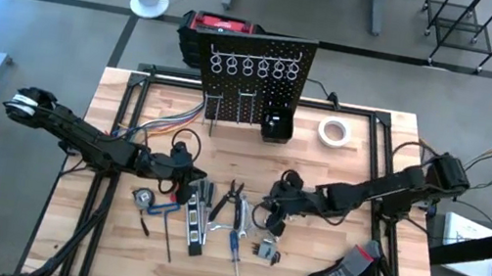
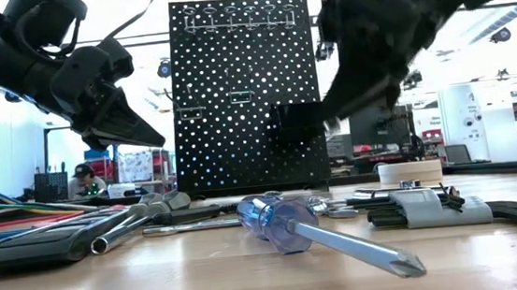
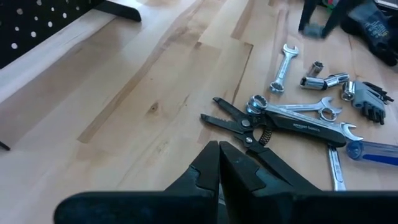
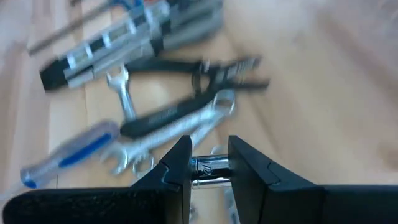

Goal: Hang tools onto peg board
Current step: Put the socket into the black tool bin on the peg board

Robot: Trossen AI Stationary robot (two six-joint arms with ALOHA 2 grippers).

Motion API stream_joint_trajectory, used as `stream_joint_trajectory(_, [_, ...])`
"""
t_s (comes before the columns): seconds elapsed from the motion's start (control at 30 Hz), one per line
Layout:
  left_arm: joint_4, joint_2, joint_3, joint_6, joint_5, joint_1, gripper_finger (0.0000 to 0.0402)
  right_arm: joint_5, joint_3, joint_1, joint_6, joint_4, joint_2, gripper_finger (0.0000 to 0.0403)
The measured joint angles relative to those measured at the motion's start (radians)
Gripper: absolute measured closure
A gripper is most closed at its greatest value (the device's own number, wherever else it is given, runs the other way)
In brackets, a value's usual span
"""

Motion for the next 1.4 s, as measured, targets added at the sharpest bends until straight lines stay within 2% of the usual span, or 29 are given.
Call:
stream_joint_trajectory(0.17, [0.001,0.0,0.0,-0.004,-0.016,-0.001,0.0401,0.078,0.013,-0.056,-0.098,0.002,-0.074,0.0333])
stream_joint_trajectory(0.47, [0.0,0.0,0.0,-0.015,-0.016,-0.021,0.0401,0.082,0.052,-0.213,-0.3,0.0,-0.187,0.0333])
stream_joint_trajectory(0.7, [0.005,0.0,0.0,-0.014,-0.023,-0.021,0.0401,0.084,0.096,-0.389,-0.366,-0.004,-0.164,0.0332])
stream_joint_trajectory(0.93, [-0.002,0.0,0.0,-0.03,-0.023,-0.024,0.0401,0.084,0.125,-0.483,-0.373,-0.002,-0.127,0.0329])
stream_joint_trajectory(1.07, [-0.002,0.0,0.0,-0.024,-0.023,-0.024,0.0401,0.083,0.124,-0.499,-0.363,-0.003,-0.123,0.03])
stream_joint_trajectory(1.4, [-0.001,0.0,0.0,-0.012,-0.021,-0.024,0.0401,0.083,0.121,-0.5,-0.346,-0.001,-0.123,0.0193])
